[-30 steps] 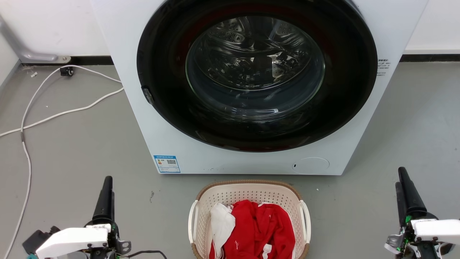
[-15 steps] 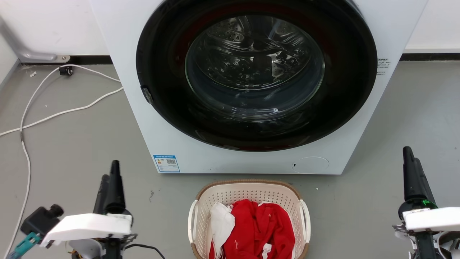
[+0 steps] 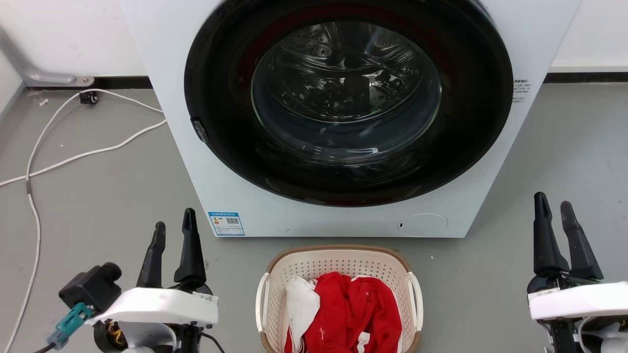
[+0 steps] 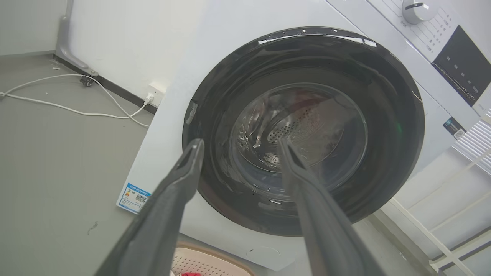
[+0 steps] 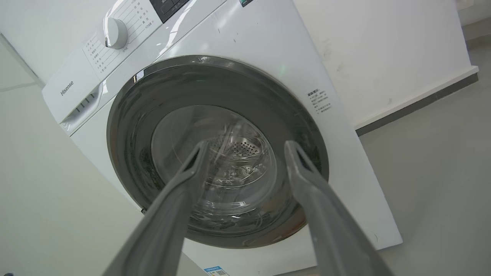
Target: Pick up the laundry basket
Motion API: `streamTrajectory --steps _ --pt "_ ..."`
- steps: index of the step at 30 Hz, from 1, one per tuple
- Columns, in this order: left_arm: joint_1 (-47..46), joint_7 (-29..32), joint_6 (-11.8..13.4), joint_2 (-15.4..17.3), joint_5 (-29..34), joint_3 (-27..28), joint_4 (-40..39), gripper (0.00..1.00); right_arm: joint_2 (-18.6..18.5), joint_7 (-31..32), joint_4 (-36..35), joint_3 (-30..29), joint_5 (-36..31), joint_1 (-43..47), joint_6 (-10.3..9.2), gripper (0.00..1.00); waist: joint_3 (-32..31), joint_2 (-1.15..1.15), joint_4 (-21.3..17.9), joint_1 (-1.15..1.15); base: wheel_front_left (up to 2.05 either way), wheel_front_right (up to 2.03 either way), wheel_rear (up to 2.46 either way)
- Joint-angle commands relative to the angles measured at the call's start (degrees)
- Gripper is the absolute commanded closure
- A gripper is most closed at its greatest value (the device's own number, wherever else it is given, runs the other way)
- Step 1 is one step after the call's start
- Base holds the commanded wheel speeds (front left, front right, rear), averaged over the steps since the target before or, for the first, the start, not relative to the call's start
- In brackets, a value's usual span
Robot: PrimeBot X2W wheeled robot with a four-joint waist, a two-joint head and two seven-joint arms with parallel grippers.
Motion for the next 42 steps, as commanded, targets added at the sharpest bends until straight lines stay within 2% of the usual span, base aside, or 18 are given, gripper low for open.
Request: streamTrajectory --steps 1,5,13,20,26,35,42 --pt "-0.2 -0.7 1.1 1.3 3.4 -1.4 -1.9 0.00 -0.2 -0.8 -1.7 0.3 -3.0 0.0 0.11 0.00 0.0 0.00 0.0 0.00 0.00 0.00 0.00" --pt "0.0 -1.2 2.7 2.8 6.5 -3.8 -2.3 0.00 -0.2 -1.3 -2.4 0.5 -5.9 0.4 0.12 0.00 0.0 0.00 -0.1 0.00 0.00 0.00 0.00" --pt "-0.9 -2.5 7.8 6.8 12.0 -11.6 -2.3 0.00 -0.2 -2.6 -1.3 1.4 -11.4 1.8 0.12 0.00 -0.1 0.00 -0.2 0.00 0.00 0.00 0.00" --pt "-1.9 -3.7 10.5 9.7 16.0 -17.7 -1.4 0.00 -0.2 -3.8 -0.1 1.2 -16.1 2.7 0.12 0.00 -0.1 0.00 -0.4 0.00 0.00 0.00 0.00" --pt "-2.0 -4.4 11.1 10.5 17.3 -19.7 -1.0 0.00 -0.2 -4.5 1.3 1.3 -18.3 3.2 0.13 0.00 -0.1 0.00 -0.4 0.00 0.00 0.00 0.00" --pt "-1.5 -5.6 10.4 11.2 21.1 -21.5 -0.5 0.00 -0.2 -5.7 1.7 1.9 -23.9 3.6 0.13 0.00 -0.1 0.00 -0.4 0.00 0.00 0.00 0.00" --pt "0.0 -6.4 9.3 9.6 22.3 -20.1 -1.3 0.00 -0.2 -6.6 0.9 1.9 -26.9 3.8 0.13 0.00 -0.1 0.00 -0.5 0.00 0.00 0.00 0.00"
